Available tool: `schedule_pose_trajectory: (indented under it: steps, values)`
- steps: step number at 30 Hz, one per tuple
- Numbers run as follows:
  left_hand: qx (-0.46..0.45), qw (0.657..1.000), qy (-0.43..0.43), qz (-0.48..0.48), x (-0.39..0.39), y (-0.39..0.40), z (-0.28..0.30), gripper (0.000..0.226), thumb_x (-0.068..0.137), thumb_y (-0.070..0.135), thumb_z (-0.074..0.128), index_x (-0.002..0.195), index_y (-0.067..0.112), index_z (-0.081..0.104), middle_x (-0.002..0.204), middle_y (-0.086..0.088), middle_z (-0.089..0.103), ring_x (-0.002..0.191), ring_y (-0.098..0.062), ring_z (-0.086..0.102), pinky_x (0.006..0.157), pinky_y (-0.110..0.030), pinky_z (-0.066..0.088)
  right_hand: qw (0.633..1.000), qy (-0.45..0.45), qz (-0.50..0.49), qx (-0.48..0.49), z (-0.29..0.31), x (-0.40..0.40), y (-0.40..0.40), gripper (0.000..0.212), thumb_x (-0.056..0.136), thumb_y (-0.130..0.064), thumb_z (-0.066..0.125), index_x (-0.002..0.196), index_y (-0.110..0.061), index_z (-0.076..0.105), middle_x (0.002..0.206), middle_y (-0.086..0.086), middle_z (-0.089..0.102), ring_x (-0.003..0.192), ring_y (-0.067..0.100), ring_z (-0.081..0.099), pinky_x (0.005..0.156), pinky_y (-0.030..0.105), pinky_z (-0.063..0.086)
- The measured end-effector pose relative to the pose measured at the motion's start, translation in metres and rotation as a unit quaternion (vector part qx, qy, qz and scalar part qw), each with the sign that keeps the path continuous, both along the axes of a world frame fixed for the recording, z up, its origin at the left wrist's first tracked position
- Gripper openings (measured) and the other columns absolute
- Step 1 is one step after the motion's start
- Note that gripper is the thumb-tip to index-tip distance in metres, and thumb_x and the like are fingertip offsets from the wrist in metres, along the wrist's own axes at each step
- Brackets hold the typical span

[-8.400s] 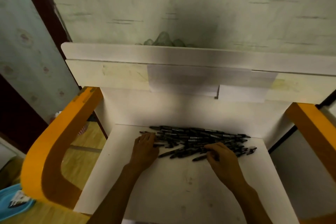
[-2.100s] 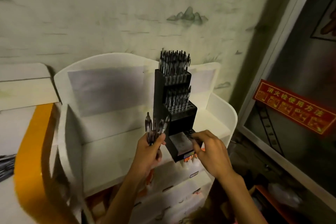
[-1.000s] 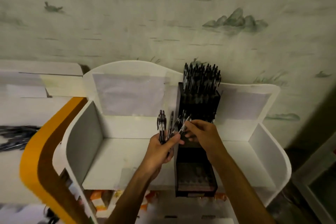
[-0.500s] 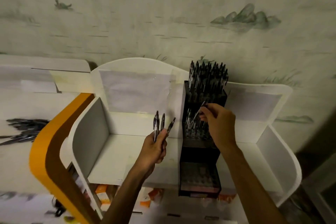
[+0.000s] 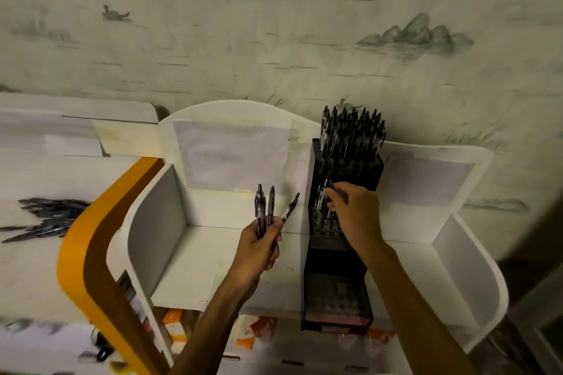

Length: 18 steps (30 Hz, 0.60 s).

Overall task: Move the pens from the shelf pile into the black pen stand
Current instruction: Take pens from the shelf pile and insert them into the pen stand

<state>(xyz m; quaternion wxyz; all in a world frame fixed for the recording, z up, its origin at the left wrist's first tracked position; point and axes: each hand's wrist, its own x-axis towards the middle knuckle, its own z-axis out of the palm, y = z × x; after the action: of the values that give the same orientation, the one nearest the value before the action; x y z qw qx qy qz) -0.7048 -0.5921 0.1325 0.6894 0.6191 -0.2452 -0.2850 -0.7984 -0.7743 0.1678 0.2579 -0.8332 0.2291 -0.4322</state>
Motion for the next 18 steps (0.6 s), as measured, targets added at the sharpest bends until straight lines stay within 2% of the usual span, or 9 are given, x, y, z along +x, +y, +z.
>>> schedule_pose_trajectory:
  steps: [5,10,15,18]
  values:
    - [-0.009,1.000,-0.017,0.010,0.000,-0.001,0.002,0.031,0.101,0.034,0.054,0.085,0.008,0.059,0.053,-0.004,0.037,0.045,-0.013,0.030,0.044,-0.024,0.024,0.999,0.031,-0.001,0.016,0.001,0.001,-0.001,0.016,0.092,-0.021,0.066,0.088,-0.008,0.074,0.075,0.001,0.072,0.061,-0.003,0.062,0.065,0.010,0.053]
    - [-0.017,1.000,-0.023,0.013,0.000,-0.004,0.004,0.031,0.100,0.035,0.055,0.086,0.008,0.061,0.054,-0.005,0.038,0.045,-0.013,0.030,0.044,-0.025,0.024,0.994,0.106,0.001,0.041,-0.017,0.001,0.001,0.022,0.092,-0.025,0.066,0.080,-0.009,0.074,0.068,0.003,0.070,0.060,0.008,0.066,0.071,0.032,0.059]
    - [-0.023,0.999,-0.032,0.005,0.000,-0.008,0.005,0.034,0.101,0.036,0.053,0.088,0.005,0.061,0.053,-0.005,0.039,0.043,-0.013,0.032,0.043,-0.024,0.025,0.994,0.102,-0.007,0.046,-0.020,-0.002,0.003,0.024,0.092,-0.027,0.066,0.078,-0.009,0.074,0.066,0.003,0.069,0.060,0.010,0.065,0.070,0.034,0.058]
    - [-0.023,0.999,-0.038,-0.001,-0.003,-0.011,0.006,0.036,0.101,0.036,0.052,0.088,0.005,0.061,0.052,-0.005,0.039,0.042,-0.013,0.032,0.042,-0.023,0.026,0.990,0.122,-0.003,0.063,-0.021,-0.004,0.002,0.025,0.091,-0.029,0.066,0.077,-0.010,0.073,0.067,0.002,0.068,0.059,0.008,0.064,0.071,0.030,0.058]
